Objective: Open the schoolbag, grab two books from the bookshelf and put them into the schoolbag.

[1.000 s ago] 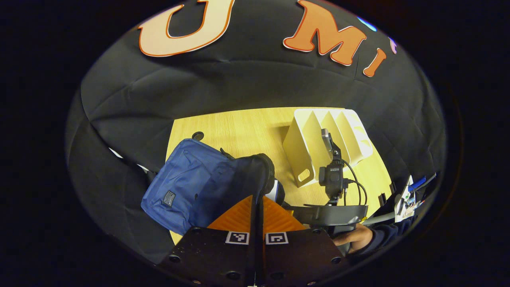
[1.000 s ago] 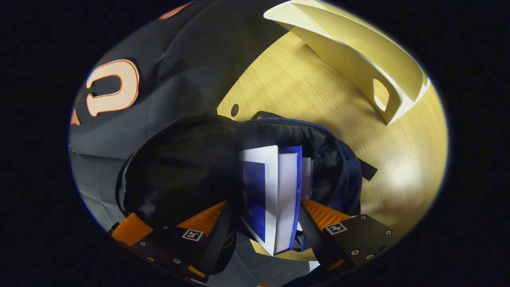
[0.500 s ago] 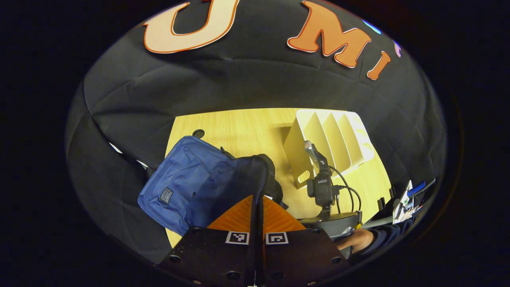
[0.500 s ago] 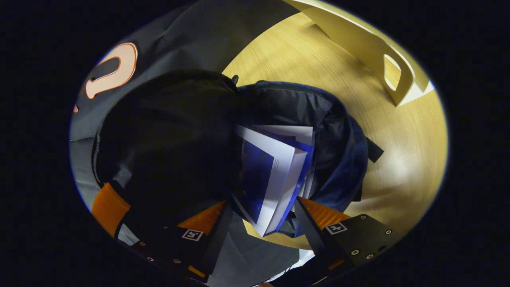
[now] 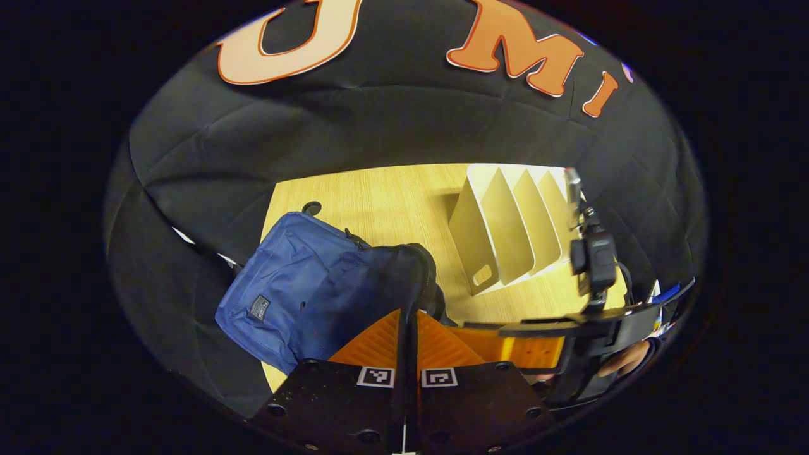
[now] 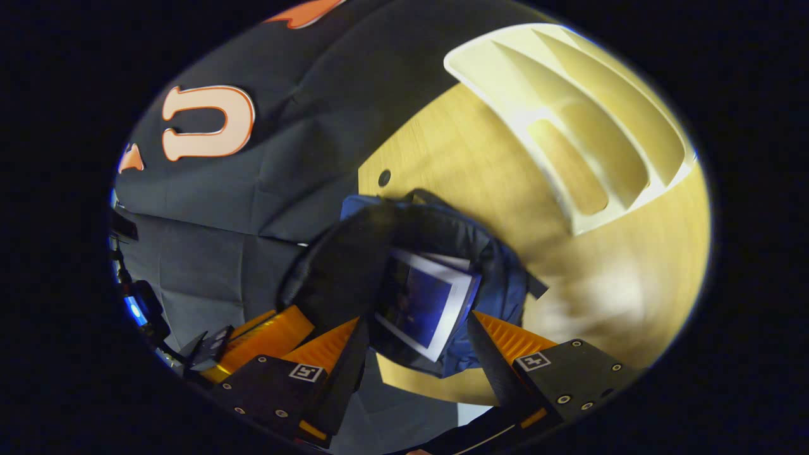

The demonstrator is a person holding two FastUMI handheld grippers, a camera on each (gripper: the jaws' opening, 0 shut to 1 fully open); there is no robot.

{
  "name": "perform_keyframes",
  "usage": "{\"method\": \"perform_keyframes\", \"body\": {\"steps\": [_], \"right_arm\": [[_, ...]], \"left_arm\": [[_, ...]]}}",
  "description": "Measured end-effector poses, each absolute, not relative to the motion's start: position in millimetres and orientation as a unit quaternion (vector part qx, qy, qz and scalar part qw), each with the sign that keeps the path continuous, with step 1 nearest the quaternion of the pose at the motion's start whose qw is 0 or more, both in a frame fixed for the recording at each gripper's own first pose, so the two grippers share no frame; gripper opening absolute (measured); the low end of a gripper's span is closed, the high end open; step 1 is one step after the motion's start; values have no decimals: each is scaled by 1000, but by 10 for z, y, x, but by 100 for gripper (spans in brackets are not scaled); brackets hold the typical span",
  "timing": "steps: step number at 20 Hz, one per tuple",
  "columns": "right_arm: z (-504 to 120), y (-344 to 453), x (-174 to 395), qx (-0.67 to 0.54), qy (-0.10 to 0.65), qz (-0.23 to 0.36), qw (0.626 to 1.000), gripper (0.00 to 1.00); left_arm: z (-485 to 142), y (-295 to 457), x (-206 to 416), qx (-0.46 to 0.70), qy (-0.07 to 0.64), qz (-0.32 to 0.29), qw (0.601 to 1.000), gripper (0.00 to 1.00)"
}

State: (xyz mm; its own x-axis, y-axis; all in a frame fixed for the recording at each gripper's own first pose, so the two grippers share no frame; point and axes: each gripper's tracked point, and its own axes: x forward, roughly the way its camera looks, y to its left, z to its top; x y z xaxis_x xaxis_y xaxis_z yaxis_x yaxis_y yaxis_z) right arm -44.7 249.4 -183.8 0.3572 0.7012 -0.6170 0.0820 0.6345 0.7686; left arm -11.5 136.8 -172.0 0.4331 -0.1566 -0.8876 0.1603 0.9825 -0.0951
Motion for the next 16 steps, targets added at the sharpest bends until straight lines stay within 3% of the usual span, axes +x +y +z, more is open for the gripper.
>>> {"method": "perform_keyframes", "body": {"steps": [6,10,14,16], "right_arm": [[-1691,1740,-127,364,464,159,792,94],[-1604,1364,-24,359,444,137,809,94],[-1531,1061,58,332,416,122,838,94],[-1506,930,79,313,403,123,851,94]], "left_arm": [[-1816,1108,-187,6,527,-88,845,6],[-1789,733,-186,-23,510,-118,852,16],[-1696,497,-164,-30,486,-128,864,33],[-1630,389,-117,-30,468,-130,874,52]]}}
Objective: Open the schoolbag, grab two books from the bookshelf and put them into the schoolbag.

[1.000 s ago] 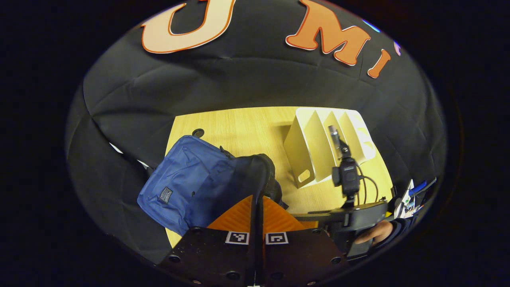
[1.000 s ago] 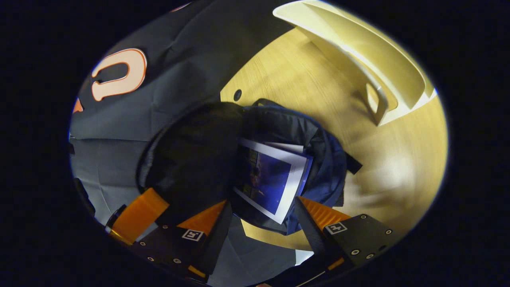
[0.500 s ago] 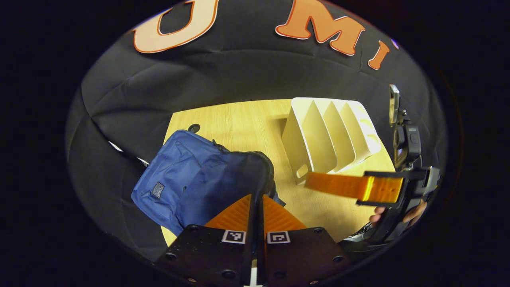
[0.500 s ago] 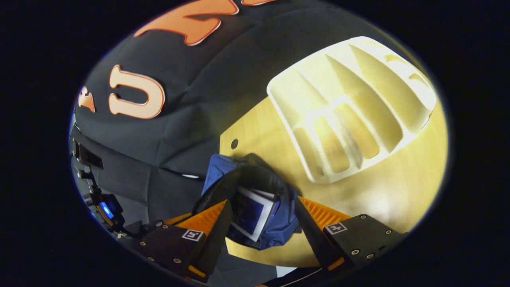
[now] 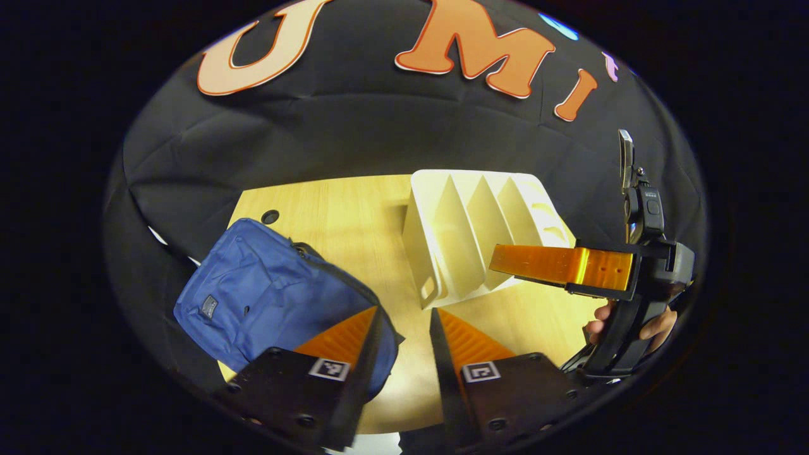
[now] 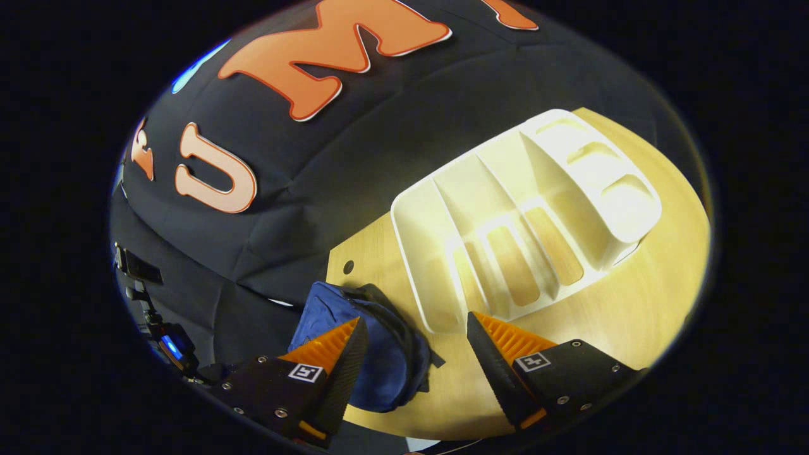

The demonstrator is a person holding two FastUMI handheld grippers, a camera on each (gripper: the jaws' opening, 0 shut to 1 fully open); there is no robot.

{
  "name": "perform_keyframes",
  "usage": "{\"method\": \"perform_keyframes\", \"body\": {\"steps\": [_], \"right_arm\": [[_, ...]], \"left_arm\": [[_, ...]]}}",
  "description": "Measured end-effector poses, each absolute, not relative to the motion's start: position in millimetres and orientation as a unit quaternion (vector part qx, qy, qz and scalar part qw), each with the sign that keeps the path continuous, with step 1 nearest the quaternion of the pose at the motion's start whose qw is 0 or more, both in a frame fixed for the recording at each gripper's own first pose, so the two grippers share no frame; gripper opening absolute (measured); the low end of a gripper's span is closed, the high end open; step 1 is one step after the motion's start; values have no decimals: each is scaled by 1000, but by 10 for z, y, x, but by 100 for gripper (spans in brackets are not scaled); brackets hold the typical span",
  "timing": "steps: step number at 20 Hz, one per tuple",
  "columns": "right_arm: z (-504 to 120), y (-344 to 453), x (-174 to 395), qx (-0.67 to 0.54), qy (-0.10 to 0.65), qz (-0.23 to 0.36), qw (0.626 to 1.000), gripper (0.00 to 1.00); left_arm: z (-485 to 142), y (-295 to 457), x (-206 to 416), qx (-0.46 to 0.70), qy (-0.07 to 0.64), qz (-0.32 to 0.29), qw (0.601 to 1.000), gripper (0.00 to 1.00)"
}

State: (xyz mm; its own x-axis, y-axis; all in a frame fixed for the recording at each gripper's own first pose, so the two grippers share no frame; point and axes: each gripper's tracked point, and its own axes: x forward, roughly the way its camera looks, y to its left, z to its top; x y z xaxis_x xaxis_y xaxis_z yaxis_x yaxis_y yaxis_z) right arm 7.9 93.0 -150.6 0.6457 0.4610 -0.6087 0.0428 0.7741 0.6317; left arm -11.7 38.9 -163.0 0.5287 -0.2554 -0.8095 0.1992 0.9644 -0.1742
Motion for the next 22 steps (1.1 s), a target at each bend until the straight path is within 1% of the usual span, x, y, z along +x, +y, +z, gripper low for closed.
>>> {"method": "perform_keyframes", "body": {"steps": [1,3,5,8,10,14,18,22], "right_arm": [[-1488,860,99,306,396,122,857,94],[-1461,710,142,300,380,114,868,94],[-1406,555,178,289,361,104,881,94],[-1313,357,236,249,329,104,905,94],[-1224,241,247,222,302,103,921,95],[-887,-3,304,182,226,90,953,95],[-590,-198,356,159,160,73,972,95],[-359,-371,295,133,110,61,983,95]], "left_arm": [[-1581,339,-70,-31,454,-131,881,63],[-1452,271,17,-29,422,-129,897,81],[-1333,232,138,-25,380,-117,917,88],[-1134,223,234,-21,324,-100,941,88],[-957,194,189,-15,289,-99,952,88],[-679,161,231,-5,229,-81,970,88],[-412,154,225,-3,171,-62,983,88],[-98,112,256,0,102,-41,994,88]]}}
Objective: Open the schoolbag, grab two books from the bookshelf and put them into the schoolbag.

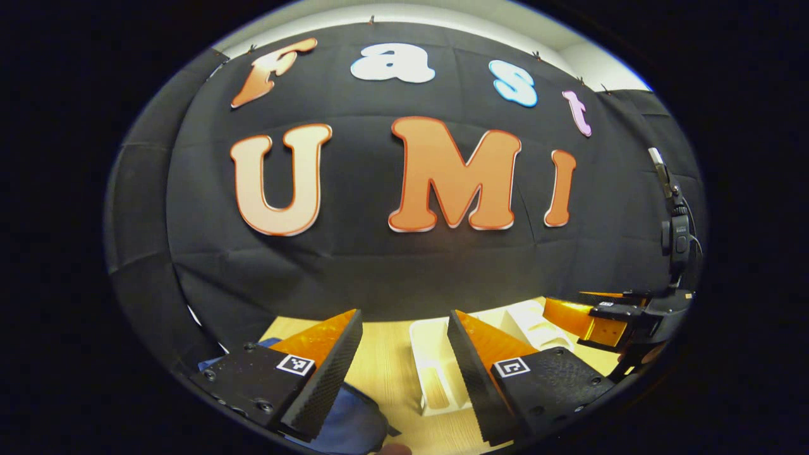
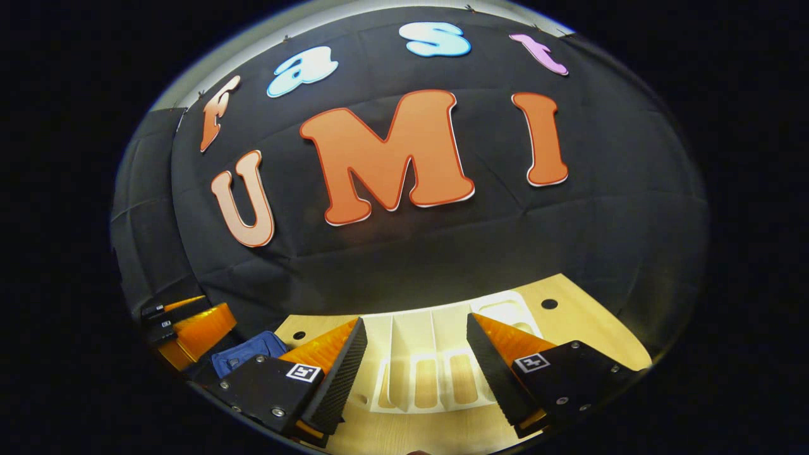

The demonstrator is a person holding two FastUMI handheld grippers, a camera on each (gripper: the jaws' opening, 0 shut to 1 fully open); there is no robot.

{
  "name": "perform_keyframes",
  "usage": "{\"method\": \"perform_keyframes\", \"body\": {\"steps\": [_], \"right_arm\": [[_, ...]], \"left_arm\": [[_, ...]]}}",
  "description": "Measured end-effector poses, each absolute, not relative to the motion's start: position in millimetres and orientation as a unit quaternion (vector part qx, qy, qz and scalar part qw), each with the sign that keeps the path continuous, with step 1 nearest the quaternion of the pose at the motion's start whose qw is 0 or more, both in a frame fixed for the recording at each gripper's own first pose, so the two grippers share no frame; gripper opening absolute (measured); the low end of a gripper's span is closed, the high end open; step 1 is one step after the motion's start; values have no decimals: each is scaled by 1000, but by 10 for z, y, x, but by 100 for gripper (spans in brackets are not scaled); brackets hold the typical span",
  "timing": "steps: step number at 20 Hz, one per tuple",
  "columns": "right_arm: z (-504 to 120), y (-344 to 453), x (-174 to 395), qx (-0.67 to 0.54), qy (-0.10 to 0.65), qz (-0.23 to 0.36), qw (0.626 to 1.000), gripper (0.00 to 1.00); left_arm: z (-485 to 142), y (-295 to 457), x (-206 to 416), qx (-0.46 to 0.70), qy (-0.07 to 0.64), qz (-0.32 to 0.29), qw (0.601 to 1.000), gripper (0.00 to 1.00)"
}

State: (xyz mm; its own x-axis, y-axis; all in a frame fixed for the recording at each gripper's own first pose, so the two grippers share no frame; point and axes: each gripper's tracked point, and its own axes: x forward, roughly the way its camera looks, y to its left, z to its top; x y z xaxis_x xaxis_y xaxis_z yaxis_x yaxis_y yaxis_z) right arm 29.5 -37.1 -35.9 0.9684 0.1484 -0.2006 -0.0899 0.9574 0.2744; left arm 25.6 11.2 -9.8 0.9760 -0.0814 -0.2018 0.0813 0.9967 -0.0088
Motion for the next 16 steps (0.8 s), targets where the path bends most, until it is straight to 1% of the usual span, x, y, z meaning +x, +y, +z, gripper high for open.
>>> {"method": "perform_keyframes", "body": {"steps": [2,8,9,10,11,12,13,14,15,16], "right_arm": [[-260,-426,264,120,82,59,988,96],[214,-572,173,66,-31,41,996,96],[267,-583,140,61,-46,43,996,100],[308,-592,106,56,-59,41,996,96],[343,-582,101,52,-69,43,995,97],[355,-582,71,49,-76,44,995,96],[348,-603,48,47,-81,44,995,96],[346,-607,32,45,-87,45,994,96],[377,-599,16,41,-96,43,994,96],[410,-604,-2,38,-107,42,993,96]], "left_arm": [[6,35,280,-4,72,-34,997,87],[210,-93,144,-21,17,-18,999,86],[270,-124,138,-25,4,-21,999,86],[319,-134,115,-29,-5,-16,999,86],[309,-112,87,-33,-15,-11,999,87],[317,-103,69,-37,-21,-8,999,83],[299,-100,53,-38,-24,0,999,83],[272,-95,49,-37,-23,5,999,88],[250,-97,29,-33,-23,9,999,83],[259,-104,20,-29,-27,10,999,88]]}}
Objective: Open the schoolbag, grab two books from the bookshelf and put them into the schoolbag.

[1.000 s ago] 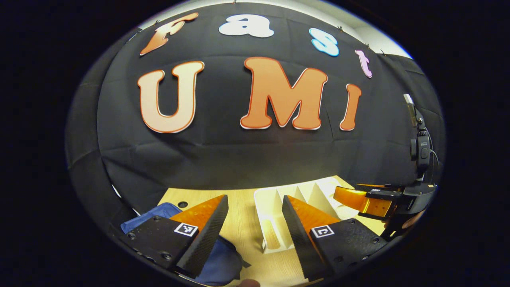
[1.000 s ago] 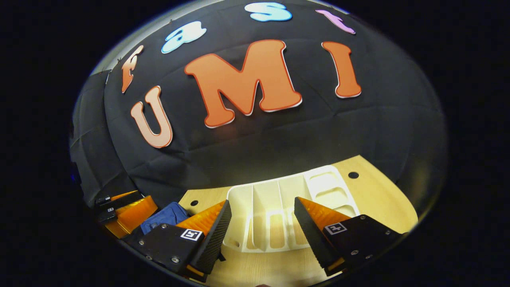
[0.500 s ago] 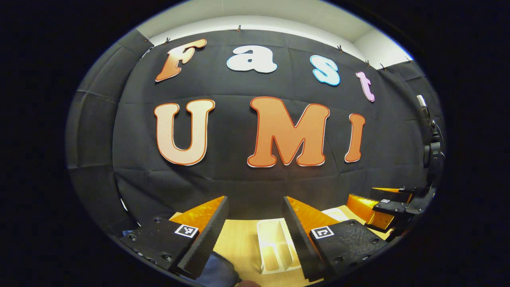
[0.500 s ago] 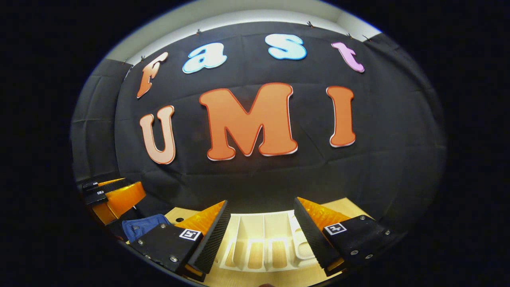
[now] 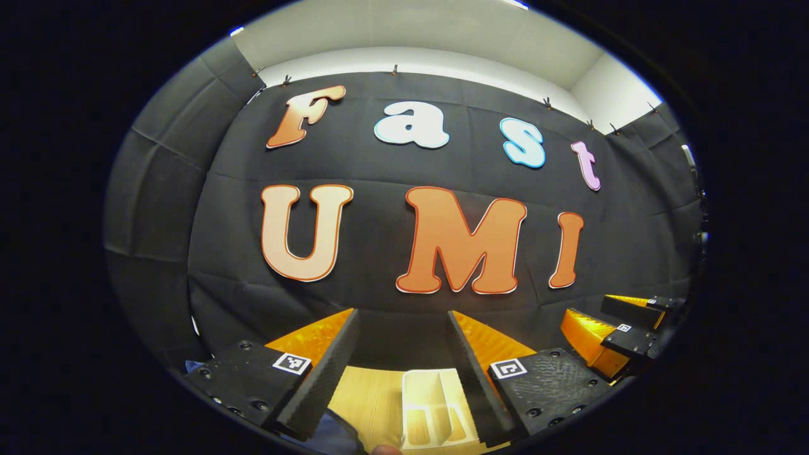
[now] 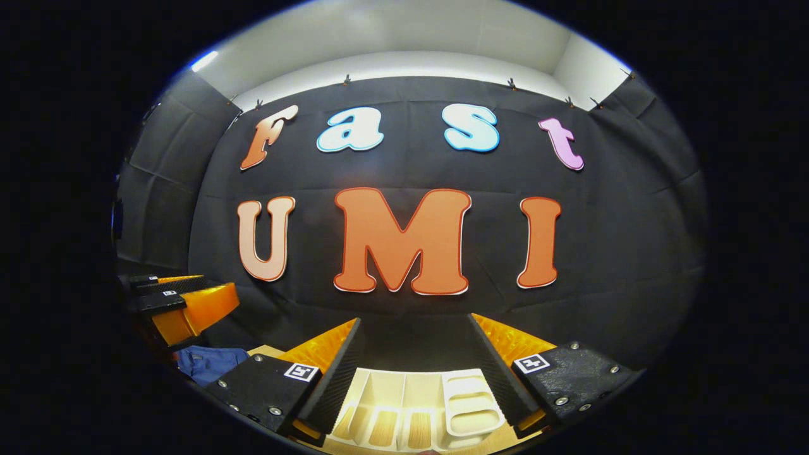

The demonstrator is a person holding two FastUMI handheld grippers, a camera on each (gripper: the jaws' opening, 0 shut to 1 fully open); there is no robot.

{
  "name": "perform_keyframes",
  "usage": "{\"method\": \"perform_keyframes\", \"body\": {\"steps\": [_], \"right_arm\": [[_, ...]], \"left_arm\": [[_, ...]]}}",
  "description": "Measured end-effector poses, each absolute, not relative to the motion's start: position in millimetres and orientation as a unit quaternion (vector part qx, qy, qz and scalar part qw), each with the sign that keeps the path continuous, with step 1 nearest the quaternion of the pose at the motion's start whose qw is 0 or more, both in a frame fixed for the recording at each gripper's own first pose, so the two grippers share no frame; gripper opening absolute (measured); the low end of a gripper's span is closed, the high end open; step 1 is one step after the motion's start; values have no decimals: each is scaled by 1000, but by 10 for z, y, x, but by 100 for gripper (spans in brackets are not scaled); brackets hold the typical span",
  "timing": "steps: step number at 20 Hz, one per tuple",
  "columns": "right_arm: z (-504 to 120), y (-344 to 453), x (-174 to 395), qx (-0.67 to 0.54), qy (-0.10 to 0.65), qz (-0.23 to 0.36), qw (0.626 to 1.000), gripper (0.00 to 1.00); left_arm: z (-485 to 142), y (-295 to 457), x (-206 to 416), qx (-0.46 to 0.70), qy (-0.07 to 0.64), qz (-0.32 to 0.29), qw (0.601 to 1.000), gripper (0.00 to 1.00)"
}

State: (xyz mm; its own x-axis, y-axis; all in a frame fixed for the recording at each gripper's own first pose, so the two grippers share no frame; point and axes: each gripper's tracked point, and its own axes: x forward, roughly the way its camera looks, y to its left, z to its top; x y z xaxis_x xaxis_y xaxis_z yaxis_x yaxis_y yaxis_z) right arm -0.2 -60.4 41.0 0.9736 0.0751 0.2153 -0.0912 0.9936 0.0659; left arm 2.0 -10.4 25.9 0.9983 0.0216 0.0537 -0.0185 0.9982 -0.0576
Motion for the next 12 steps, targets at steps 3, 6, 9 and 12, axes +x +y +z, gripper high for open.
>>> {"method": "perform_keyframes", "body": {"steps": [3,6,9,12], "right_arm": [[447,-660,-81,32,-128,34,991,96],[465,-667,-130,28,-138,30,990,96],[495,-631,-171,16,-151,30,988,96],[479,-548,-193,12,-151,36,988,96]], "left_arm": [[349,-157,-21,-24,-60,8,998,88],[306,-234,-47,-35,-66,4,997,97],[225,-221,-25,-19,-53,6,998,100],[140,-196,-39,-22,-39,6,999,100]]}}
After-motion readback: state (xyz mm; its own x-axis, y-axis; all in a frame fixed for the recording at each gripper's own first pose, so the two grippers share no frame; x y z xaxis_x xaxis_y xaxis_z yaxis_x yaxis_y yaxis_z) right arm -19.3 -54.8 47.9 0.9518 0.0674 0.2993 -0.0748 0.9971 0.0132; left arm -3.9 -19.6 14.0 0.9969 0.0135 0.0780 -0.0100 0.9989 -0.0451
